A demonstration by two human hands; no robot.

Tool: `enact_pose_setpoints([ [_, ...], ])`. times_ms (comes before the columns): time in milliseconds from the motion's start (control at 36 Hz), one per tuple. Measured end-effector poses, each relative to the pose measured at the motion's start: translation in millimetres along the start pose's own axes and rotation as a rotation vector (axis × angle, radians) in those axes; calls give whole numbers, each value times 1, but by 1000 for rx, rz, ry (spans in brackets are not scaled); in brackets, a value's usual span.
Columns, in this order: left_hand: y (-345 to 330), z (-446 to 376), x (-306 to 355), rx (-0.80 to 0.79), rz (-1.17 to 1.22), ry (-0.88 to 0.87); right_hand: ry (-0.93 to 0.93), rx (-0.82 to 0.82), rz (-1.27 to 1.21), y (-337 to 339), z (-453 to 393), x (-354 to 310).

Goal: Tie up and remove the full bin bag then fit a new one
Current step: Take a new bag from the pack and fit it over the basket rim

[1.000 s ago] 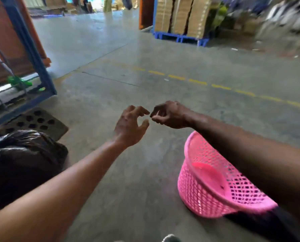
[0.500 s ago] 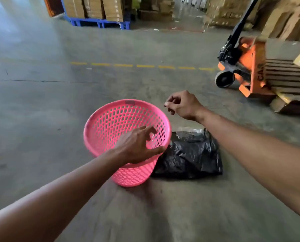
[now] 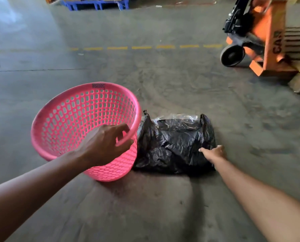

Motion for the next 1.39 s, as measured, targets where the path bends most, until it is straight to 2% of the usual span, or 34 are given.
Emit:
enact_pose_setpoints([
  [83, -1, -1, 4, -21, 8, 16, -33, -66, -49, -12, -12, 12],
  [222, 3, -8, 3, -43, -34, 8, -69, 17, -60, -7, -23, 13],
  [389, 1, -16, -3, -7, -18, 0, -89, -145, -150, -14, -36, 6],
  [556, -1, -20, -14, -16, 39, 49, 17, -272, -270, -6, -16, -19],
  [750, -6, -29, -14, 10, 40, 71, 164, -472, -538, 51, 27, -103],
  [972, -4, -27, -10, -52, 6, 119, 464, -443, -701, 127, 120, -235],
  [1139, -15, -18, 10, -125, 52, 102, 688, -434, -721, 138, 206, -320],
  [1250, -14, -23, 8, -270, 199, 160, 842, -442, -716, 141, 264, -366],
  [1306, -1, -27, -10, -199, 373, 250, 862, -497, -795, 147, 289, -380],
  [1389, 21, -27, -47, -43, 788, 490, 848, -709, -987, 153, 321, -395],
])
Point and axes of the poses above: each hand's wrist, its own z-axis away from the middle knuckle, its own y-axis out of the back of the hand, x = y × z, the point moved 6 cm from there along -z, towards the middle knuckle, and after that the axes turned 4 degrees about y, right-handed, at the moved point
